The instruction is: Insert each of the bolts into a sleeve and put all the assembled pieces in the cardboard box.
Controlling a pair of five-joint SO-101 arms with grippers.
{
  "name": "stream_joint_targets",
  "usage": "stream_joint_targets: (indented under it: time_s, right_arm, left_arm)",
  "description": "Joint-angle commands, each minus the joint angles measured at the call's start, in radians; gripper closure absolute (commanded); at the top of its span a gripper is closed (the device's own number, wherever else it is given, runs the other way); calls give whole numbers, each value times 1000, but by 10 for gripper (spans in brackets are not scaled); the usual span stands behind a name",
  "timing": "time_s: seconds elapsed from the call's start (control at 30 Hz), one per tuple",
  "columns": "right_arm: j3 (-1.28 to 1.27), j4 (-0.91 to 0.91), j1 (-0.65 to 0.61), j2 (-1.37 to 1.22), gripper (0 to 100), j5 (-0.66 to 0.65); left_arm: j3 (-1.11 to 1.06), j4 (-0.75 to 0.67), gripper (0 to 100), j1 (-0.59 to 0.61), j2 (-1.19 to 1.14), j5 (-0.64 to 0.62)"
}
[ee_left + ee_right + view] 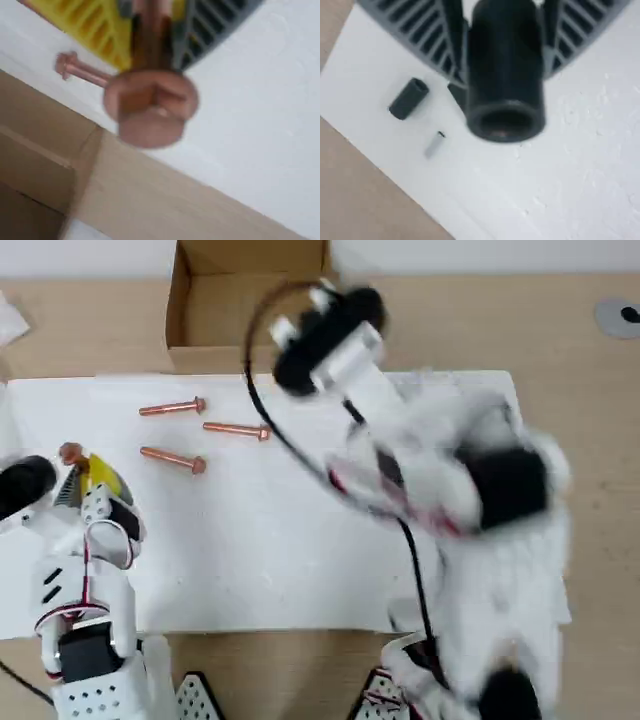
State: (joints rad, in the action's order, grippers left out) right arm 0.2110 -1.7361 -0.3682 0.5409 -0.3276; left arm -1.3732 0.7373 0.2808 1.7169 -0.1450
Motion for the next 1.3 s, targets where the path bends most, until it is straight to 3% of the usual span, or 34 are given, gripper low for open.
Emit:
stream_joint_targets:
  time_s: [0.0,0.2,0.53,0.7,0.97,1.27]
  right_arm:
    - [-246,49,-15,263,988,11]
    - [-727,316,1,549,988,12]
    - [-1331,1102,-36,648,989,15]
    - [-1423,1203,-125,653,988,18]
    - [-1590,1419,-206,654,988,149]
    - [-1606,1444,-308,648,986,158]
  left_arm:
    - [78,-2,997,-112,19,92]
    - [129,-8,997,-242,12,167]
    - [140,-18,997,-367,18,203]
    - [132,-104,997,-443,19,190]
    - [100,-229,997,-500,19,-51]
    - [80,-238,995,-503,62,-126]
